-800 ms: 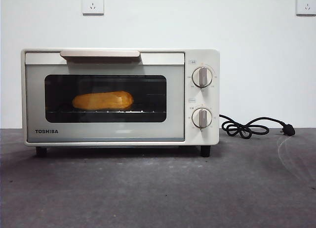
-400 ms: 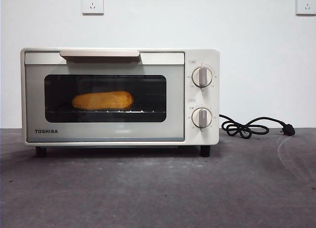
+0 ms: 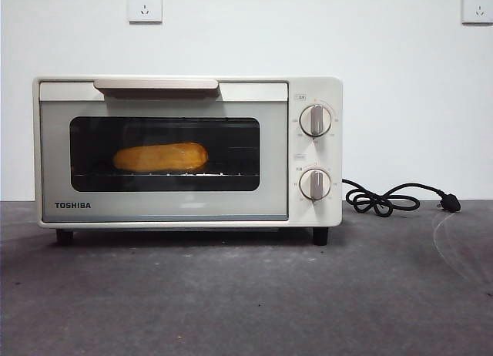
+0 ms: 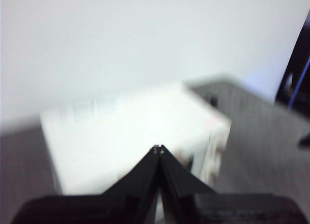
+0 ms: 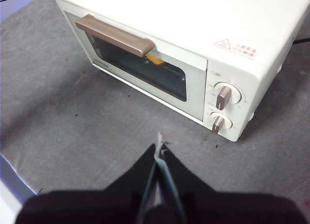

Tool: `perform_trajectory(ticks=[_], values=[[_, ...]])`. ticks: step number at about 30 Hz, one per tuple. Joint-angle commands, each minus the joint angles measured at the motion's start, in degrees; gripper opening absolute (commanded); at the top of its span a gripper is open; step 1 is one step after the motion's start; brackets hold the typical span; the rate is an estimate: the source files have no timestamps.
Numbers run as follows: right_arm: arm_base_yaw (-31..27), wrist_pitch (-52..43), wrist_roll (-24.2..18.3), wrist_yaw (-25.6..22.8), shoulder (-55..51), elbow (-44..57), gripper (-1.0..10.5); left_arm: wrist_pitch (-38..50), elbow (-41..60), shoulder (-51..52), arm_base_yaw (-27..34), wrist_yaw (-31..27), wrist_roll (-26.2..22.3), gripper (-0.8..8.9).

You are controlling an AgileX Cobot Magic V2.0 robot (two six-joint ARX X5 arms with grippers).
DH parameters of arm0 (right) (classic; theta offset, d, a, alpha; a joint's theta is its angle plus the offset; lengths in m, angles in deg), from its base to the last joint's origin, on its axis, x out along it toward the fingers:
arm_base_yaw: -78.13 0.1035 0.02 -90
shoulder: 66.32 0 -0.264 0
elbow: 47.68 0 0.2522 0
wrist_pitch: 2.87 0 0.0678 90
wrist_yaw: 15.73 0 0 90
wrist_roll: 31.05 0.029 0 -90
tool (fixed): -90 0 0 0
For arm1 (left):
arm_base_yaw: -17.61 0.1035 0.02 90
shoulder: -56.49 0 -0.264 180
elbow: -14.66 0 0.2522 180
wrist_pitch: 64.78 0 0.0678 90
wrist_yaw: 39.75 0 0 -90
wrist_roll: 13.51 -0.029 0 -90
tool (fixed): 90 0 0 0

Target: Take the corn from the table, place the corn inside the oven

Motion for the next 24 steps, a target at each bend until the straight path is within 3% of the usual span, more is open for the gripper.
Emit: perform_trajectory(ticks=[1, 7, 13, 17, 24], values=[[0.00, -0.22, 0.59, -0.04, 0.22, 0.66, 0.0, 6.75, 0.15, 2.93, -0.13, -0.07, -0.59, -0.04], [0.00, -0.22, 0.59, -0.02, 0.22, 0.66, 0.0, 27.06, 7.96, 9.97, 0.63, 0.07, 3.48, -0.04], [0.00, -0.22, 0.59, -0.04, 0.22, 0.66, 0.0, 55.54, 32.11, 19.47, 1.51, -0.74, 9.81, -0.04], [0.00, -0.22, 0.59, -0.02, 0.22, 0.66, 0.0, 69.02, 48.61, 24.50, 2.47, -6.05, 17.88, -0.04], [0.00, -0.22, 0.59, -0.04, 0.22, 0.66, 0.0, 71.80, 65.46, 29.62, 2.58, -20.63, 28.39, -0.04]])
